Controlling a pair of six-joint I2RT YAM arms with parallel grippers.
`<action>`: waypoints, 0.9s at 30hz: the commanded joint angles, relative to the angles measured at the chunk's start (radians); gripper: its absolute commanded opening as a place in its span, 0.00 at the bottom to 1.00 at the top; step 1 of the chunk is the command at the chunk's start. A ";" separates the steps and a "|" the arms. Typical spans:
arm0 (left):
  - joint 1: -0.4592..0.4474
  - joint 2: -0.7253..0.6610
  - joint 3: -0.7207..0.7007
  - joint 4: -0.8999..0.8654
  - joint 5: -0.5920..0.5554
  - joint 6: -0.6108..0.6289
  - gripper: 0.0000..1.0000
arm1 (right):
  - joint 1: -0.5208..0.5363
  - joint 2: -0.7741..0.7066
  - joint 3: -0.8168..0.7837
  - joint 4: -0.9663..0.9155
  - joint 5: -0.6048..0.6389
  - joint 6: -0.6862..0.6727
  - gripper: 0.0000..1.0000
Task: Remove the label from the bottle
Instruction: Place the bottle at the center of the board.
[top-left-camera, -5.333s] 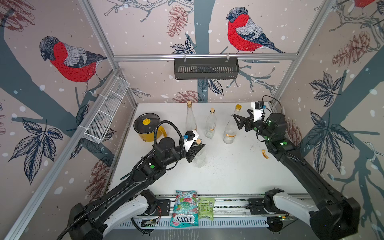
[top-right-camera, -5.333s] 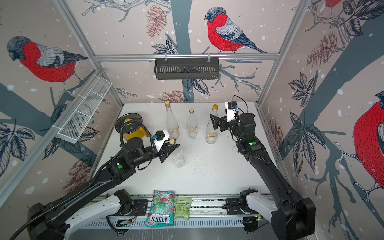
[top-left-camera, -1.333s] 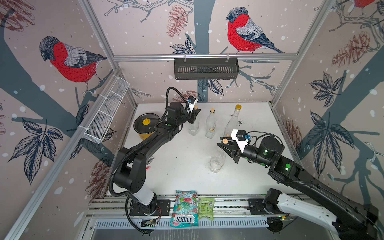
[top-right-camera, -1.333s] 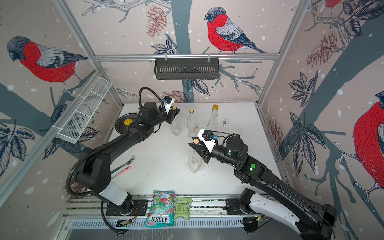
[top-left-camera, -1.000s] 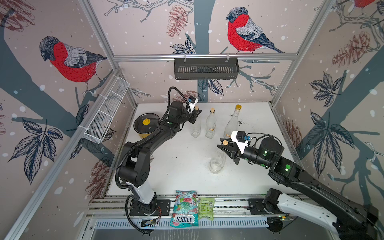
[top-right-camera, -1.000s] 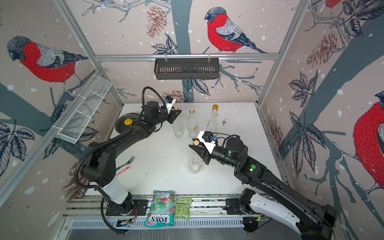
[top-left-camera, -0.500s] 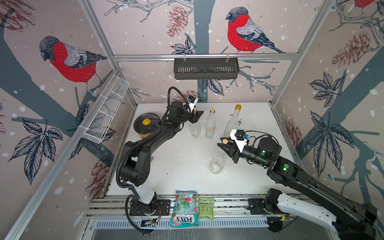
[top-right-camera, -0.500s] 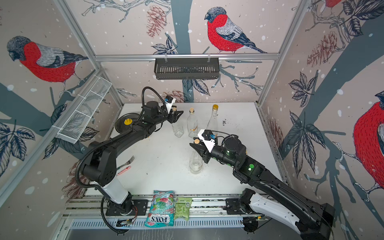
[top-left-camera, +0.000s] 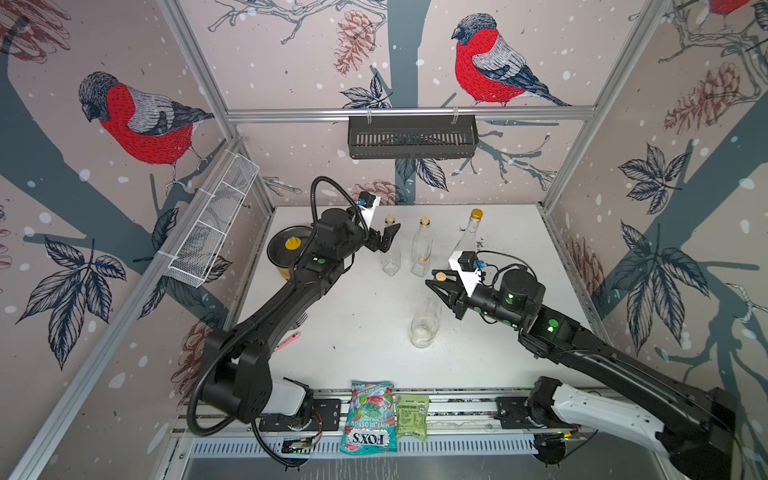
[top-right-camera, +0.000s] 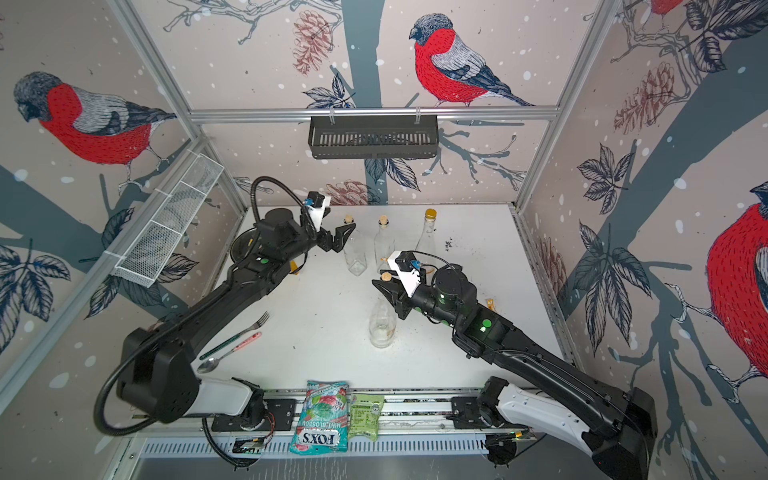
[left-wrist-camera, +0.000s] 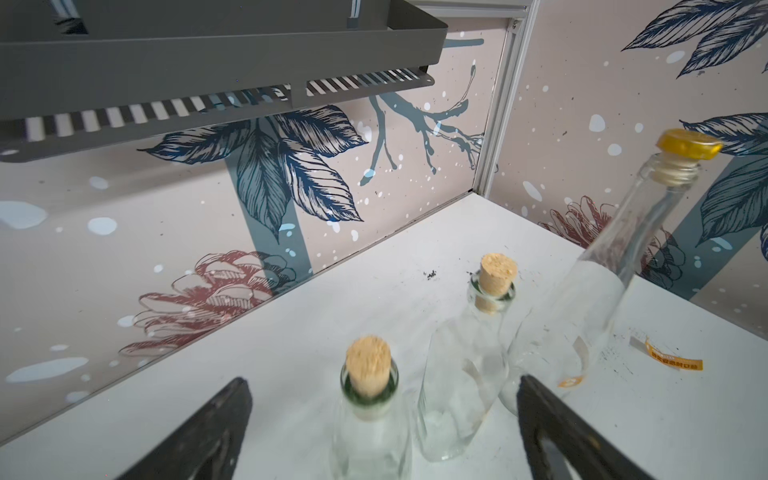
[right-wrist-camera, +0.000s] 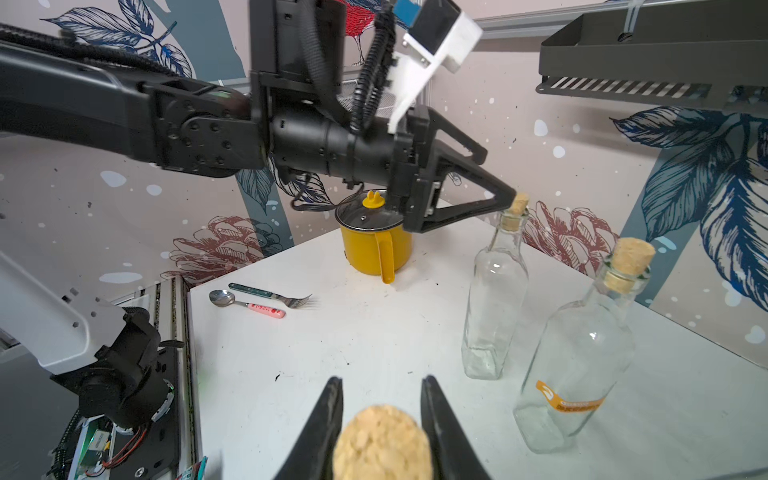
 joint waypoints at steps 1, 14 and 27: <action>0.000 -0.124 -0.090 -0.047 -0.034 -0.006 0.99 | 0.009 0.033 0.034 0.100 -0.031 -0.002 0.20; -0.062 -0.470 -0.348 -0.061 0.192 -0.076 0.98 | 0.114 0.101 0.030 0.143 0.053 -0.080 0.49; -0.236 -0.466 -0.416 -0.010 0.286 -0.080 0.95 | 0.119 -0.015 0.046 0.093 0.093 -0.058 0.90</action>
